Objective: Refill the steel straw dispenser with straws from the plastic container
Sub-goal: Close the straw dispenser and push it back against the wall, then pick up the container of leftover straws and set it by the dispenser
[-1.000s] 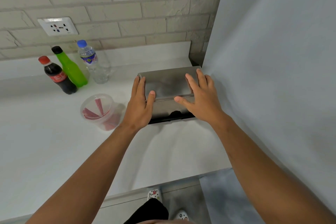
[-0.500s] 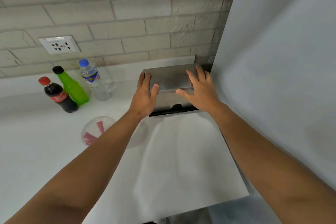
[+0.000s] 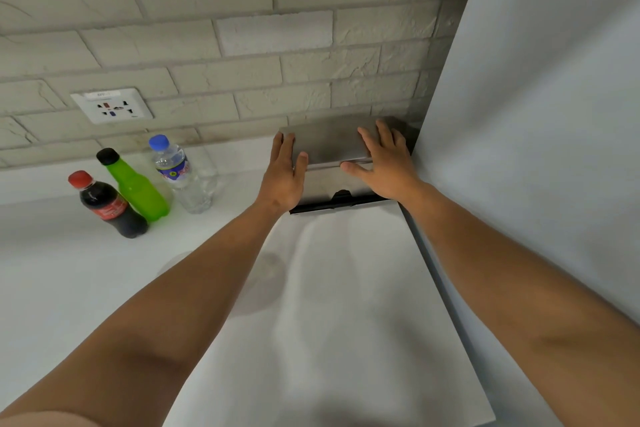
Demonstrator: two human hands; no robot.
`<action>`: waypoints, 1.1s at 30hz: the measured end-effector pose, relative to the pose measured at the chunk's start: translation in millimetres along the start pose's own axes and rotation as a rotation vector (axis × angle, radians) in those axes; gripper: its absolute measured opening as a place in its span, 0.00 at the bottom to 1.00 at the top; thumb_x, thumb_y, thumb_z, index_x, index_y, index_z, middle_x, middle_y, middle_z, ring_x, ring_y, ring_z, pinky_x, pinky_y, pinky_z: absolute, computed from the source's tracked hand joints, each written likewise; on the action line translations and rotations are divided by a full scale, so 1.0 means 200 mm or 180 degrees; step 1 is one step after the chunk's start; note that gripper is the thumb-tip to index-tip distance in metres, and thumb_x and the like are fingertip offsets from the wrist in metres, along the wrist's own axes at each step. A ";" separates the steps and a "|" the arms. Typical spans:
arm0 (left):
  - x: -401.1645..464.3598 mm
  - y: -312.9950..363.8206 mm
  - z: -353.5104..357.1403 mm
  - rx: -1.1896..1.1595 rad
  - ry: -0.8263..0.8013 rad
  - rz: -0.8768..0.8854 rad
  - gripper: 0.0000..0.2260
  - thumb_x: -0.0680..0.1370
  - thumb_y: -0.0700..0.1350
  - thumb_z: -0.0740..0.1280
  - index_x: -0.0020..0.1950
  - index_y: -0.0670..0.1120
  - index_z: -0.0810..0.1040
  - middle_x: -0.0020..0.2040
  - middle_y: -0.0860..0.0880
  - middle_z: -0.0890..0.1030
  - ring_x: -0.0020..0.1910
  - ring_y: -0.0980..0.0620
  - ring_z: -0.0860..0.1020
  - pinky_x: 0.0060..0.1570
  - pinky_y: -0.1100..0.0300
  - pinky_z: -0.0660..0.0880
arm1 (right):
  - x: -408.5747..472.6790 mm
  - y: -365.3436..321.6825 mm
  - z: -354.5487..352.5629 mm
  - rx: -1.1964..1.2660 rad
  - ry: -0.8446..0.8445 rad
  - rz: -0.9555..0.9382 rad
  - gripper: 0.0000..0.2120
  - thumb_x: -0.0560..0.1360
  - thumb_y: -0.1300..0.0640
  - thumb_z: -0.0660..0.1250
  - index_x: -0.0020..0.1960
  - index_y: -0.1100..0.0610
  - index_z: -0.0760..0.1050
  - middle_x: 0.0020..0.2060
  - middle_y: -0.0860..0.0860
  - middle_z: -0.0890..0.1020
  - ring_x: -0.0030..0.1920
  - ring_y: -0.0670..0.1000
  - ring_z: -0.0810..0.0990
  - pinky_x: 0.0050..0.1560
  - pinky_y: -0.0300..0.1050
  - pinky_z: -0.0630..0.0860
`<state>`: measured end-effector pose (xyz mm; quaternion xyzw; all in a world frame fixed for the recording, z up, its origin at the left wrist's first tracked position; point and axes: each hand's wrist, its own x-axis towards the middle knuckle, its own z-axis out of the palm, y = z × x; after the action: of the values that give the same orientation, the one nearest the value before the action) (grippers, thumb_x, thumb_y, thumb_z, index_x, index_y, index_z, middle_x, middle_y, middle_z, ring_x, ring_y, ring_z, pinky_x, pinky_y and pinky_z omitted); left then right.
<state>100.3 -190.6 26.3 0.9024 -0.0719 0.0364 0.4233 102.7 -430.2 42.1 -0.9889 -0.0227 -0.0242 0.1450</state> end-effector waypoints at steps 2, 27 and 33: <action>0.03 0.00 0.00 0.0012 -0.0009 0.0000 0.28 0.88 0.57 0.54 0.86 0.48 0.53 0.87 0.48 0.49 0.83 0.51 0.56 0.68 0.67 0.54 | 0.03 0.00 0.00 0.0031 -0.0009 0.0025 0.47 0.71 0.20 0.52 0.83 0.43 0.49 0.85 0.54 0.49 0.81 0.67 0.50 0.79 0.65 0.55; -0.30 0.08 -0.33 -0.0019 -0.0378 -0.0052 0.17 0.85 0.47 0.64 0.74 0.50 0.76 0.73 0.50 0.77 0.71 0.48 0.76 0.64 0.58 0.73 | -0.53 -0.19 -0.04 0.1165 0.0454 -0.0326 0.25 0.81 0.48 0.68 0.75 0.56 0.72 0.76 0.55 0.72 0.78 0.58 0.66 0.77 0.61 0.63; -0.66 0.13 -0.37 -0.0208 -0.0530 0.0158 0.13 0.84 0.47 0.67 0.69 0.51 0.80 0.67 0.55 0.81 0.65 0.55 0.79 0.66 0.59 0.73 | -0.90 -0.31 0.02 0.1693 -0.0024 -0.0392 0.22 0.82 0.50 0.68 0.75 0.52 0.73 0.75 0.48 0.73 0.76 0.50 0.69 0.77 0.48 0.64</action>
<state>-35.2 -136.6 77.0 0.8859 -0.1304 -0.0306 0.4441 -79.5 -376.1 46.1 -0.9129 -0.0888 -0.0225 0.3979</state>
